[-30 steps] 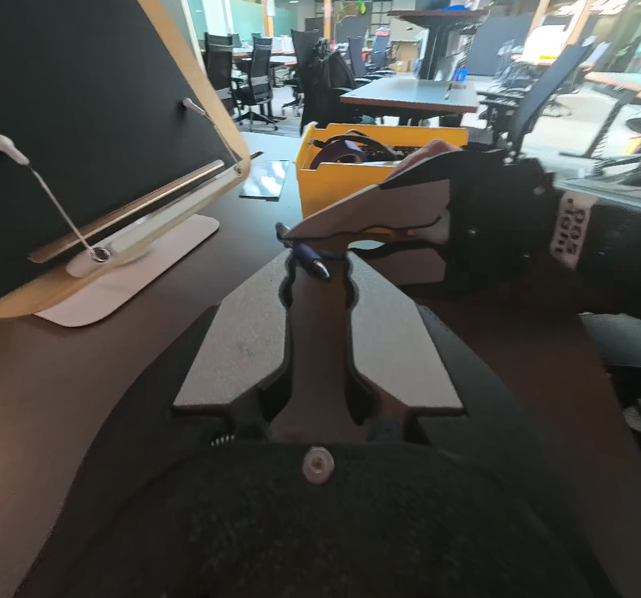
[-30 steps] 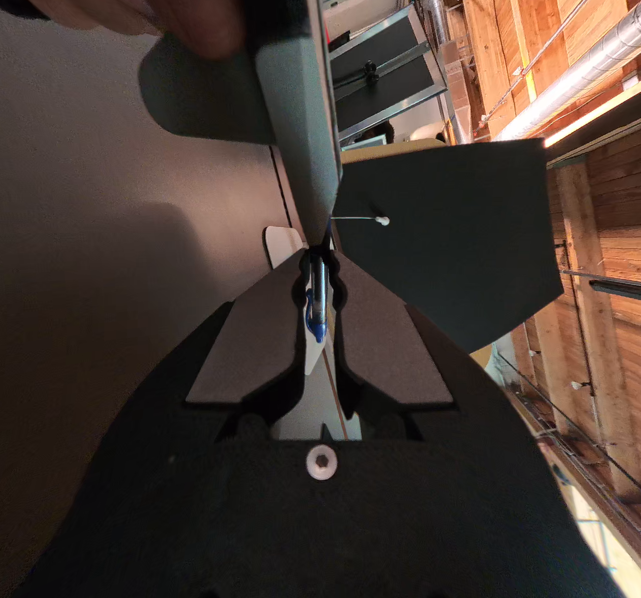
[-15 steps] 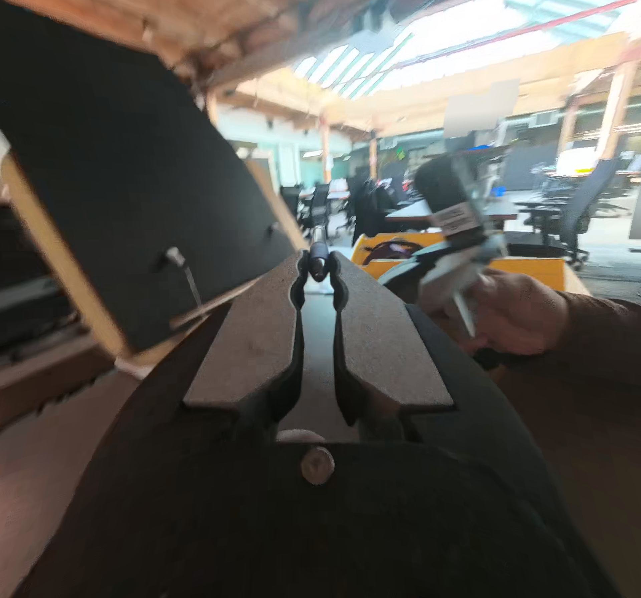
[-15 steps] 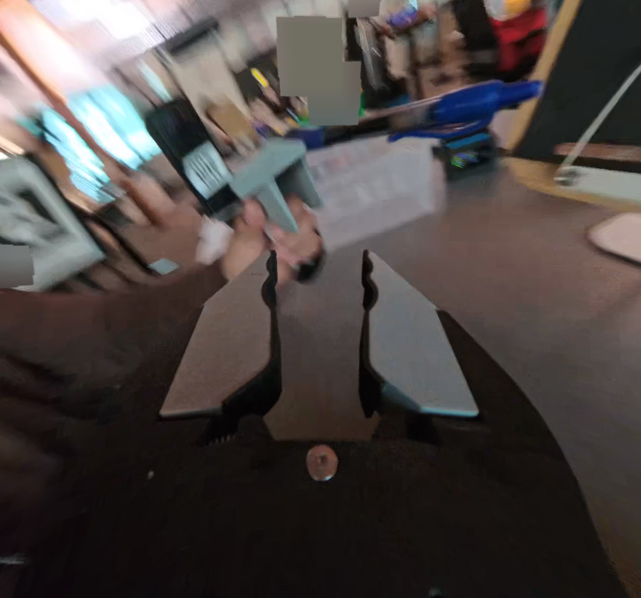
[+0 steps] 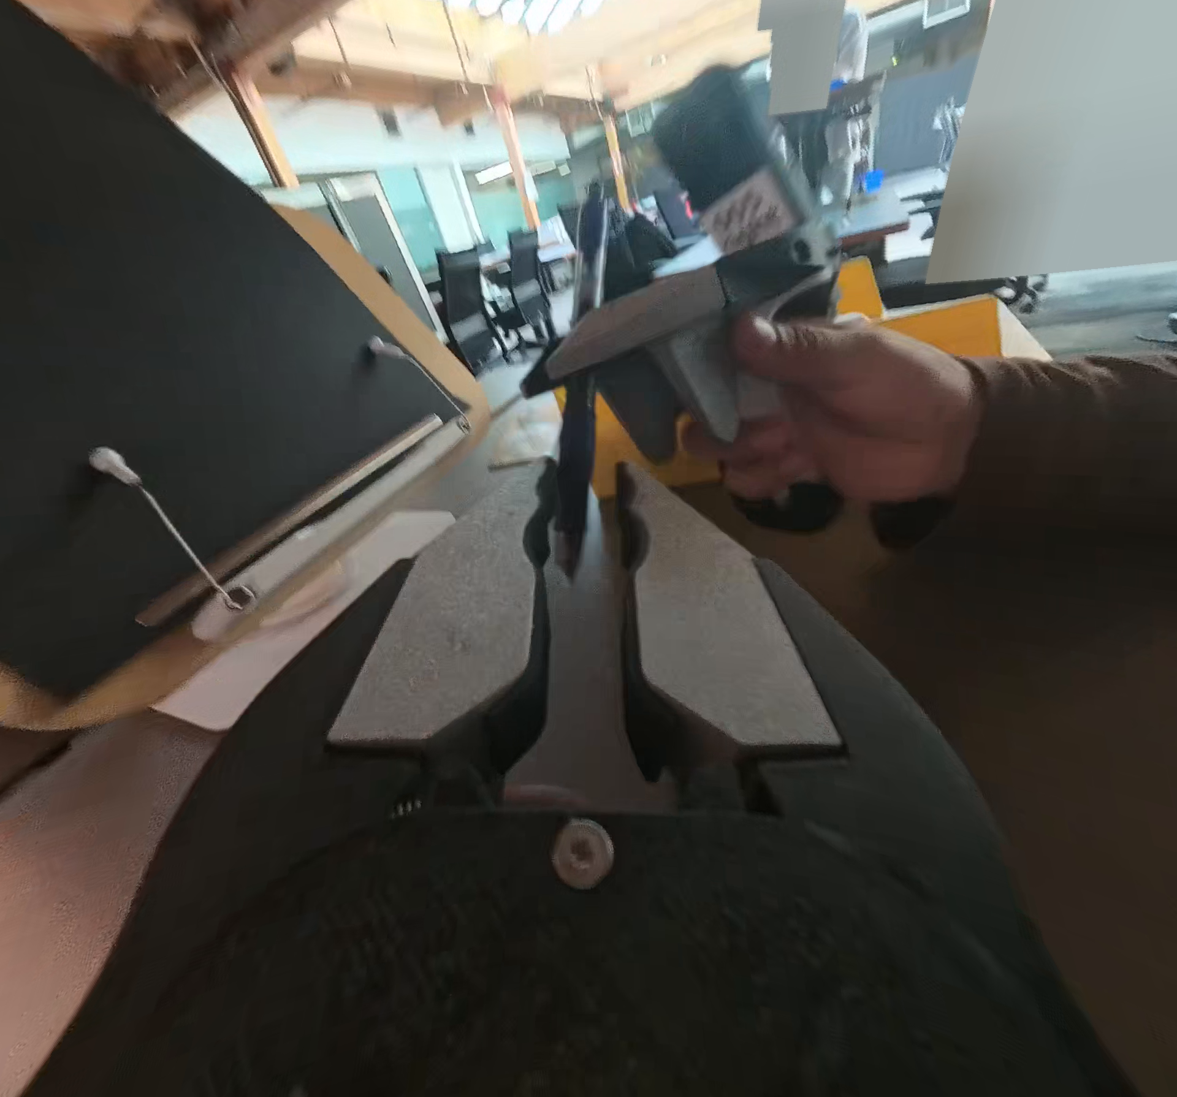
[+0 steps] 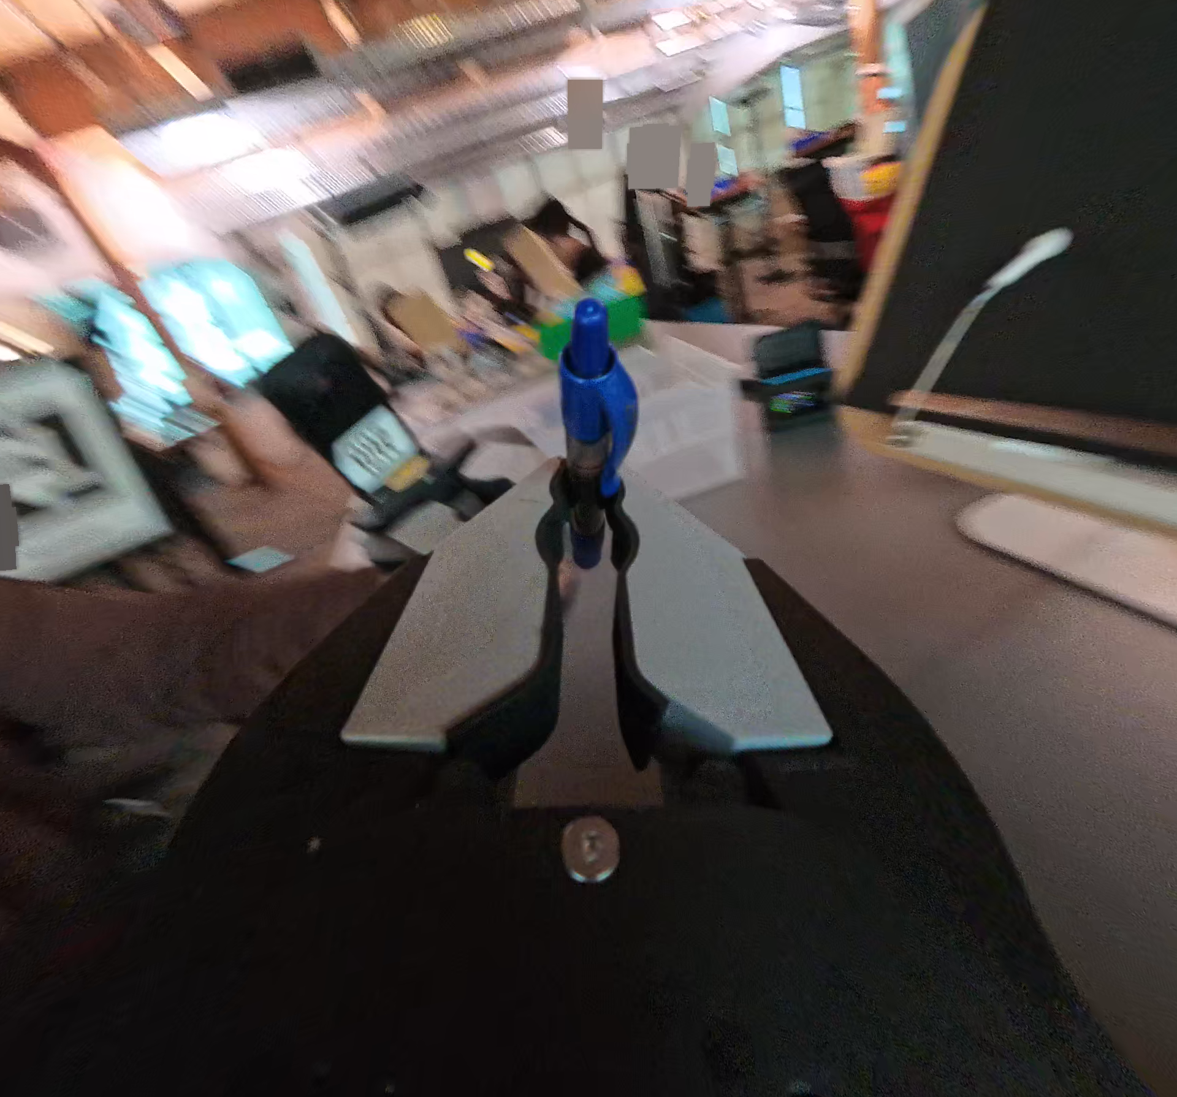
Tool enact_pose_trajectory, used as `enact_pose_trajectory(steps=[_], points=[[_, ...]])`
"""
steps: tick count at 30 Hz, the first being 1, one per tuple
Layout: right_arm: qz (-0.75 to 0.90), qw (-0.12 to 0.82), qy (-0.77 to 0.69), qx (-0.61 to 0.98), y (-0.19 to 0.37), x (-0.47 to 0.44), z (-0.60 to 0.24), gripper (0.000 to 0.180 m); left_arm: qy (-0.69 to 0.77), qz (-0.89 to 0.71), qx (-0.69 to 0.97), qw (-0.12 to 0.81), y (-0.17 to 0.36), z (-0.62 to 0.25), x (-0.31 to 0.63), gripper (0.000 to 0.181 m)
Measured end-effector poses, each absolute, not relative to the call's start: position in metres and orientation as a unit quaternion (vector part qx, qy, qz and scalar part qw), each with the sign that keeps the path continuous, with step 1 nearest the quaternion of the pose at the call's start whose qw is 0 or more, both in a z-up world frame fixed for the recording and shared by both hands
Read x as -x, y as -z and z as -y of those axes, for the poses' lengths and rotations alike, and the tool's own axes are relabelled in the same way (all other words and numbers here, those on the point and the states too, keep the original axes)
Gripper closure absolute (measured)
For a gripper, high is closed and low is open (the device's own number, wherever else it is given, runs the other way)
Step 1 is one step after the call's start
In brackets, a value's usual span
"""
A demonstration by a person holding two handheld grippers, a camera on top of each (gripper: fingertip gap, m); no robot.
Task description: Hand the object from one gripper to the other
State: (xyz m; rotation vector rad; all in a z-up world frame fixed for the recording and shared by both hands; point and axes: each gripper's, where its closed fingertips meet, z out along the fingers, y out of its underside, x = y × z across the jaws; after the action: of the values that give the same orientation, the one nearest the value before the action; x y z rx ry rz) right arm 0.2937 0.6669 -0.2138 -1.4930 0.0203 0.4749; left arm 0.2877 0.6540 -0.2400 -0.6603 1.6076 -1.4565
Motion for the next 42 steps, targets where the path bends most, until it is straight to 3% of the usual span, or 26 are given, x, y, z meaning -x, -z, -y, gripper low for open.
enact_pose_trajectory(steps=[5,7,10,15,16,18,20,27,29,32,33,35,42], points=[[0.072,0.622,0.16,0.763,0.238,-0.328,-0.663,0.173,0.617,-0.647,0.332,0.3,0.25,-0.656,-0.287,0.138],[0.109,0.568,0.267,0.771,0.248,-0.338,-0.663,0.173,0.631,-0.641,0.349,0.264,0.249,-0.655,-0.286,0.119],[0.16,0.503,0.373,0.763,0.259,-0.343,-0.666,0.173,0.627,-0.645,0.34,0.276,0.247,-0.651,-0.286,0.112],[0.225,0.464,0.432,0.74,0.264,-0.323,-0.678,0.173,0.545,-0.674,0.273,0.416,0.243,-0.647,-0.285,0.129],[0.235,0.458,0.435,0.738,0.266,-0.319,-0.681,0.173,0.529,-0.676,0.251,0.448,0.241,-0.645,-0.283,0.136],[0.253,0.452,0.433,0.738,0.272,-0.311,-0.684,0.173,0.497,-0.67,0.209,0.511,0.236,-0.644,-0.278,0.168],[0.254,0.454,0.425,0.741,0.274,-0.308,-0.685,0.173,0.466,-0.68,0.182,0.535,0.239,-0.642,-0.276,0.174],[0.192,0.507,0.363,0.758,0.265,-0.316,-0.677,0.164,0.546,-0.617,0.242,0.513,0.217,-0.671,-0.276,0.174],[0.133,0.565,0.261,0.771,0.256,-0.31,-0.674,0.162,0.578,-0.567,0.284,0.514,0.205,-0.697,-0.278,0.174],[0.026,0.663,-0.013,0.748,0.236,-0.286,-0.674,0.156,0.633,-0.505,0.316,0.495,0.191,-0.718,-0.273,0.173],[0.016,0.684,-0.134,0.717,0.226,-0.27,-0.674,0.159,0.655,-0.488,0.313,0.486,0.186,-0.718,-0.27,0.173],[-0.001,0.675,-0.32,0.665,0.217,-0.25,-0.673,0.15,0.699,-0.456,0.289,0.468,0.173,-0.711,-0.261,0.174],[-0.099,0.703,-0.473,0.522,0.199,-0.276,-0.675,0.142,0.714,-0.475,0.246,0.452,0.174,-0.673,-0.258,0.174]])
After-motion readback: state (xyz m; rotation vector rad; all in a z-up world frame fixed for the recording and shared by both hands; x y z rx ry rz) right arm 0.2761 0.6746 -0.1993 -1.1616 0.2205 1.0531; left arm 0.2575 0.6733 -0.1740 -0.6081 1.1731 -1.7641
